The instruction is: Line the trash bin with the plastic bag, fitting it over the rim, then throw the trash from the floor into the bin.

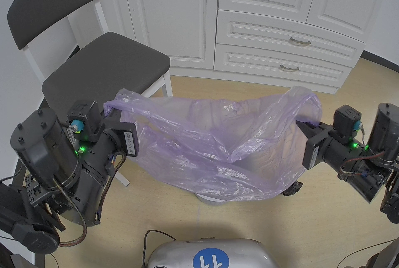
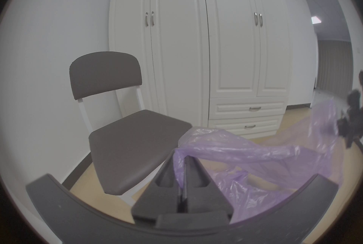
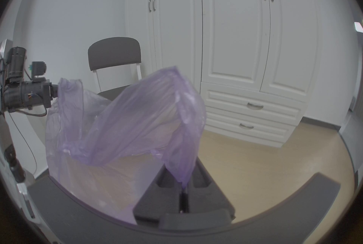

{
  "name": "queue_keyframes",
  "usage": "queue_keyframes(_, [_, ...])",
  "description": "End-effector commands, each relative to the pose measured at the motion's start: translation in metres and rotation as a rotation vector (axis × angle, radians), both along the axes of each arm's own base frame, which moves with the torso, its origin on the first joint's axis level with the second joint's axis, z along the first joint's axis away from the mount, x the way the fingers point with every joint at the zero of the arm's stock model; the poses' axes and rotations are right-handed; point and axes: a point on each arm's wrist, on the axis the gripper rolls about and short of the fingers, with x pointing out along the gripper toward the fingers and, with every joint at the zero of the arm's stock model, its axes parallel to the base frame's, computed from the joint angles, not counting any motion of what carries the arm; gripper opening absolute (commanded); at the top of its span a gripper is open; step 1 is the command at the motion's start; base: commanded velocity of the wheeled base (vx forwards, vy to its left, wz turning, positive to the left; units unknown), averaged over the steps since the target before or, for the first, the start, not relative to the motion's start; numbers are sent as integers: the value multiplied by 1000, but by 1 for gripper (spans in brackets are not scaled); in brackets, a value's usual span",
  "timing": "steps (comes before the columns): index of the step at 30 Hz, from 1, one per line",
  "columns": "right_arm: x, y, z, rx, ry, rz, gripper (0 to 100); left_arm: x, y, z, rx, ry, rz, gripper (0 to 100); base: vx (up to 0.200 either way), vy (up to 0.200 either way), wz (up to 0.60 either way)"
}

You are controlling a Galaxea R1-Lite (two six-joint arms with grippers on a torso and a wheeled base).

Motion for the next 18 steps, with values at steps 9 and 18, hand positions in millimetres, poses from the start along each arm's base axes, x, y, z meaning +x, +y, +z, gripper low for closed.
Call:
queue_keyframes(9, [-14,-27,1,-138,-46,-224,0,19,18,-13,58,60,97,0,0,0,0])
queue_keyframes(18, [-13,-35,-14,-273,-11,-338,0,25,25,-12,69,59,133,0,0,0,0])
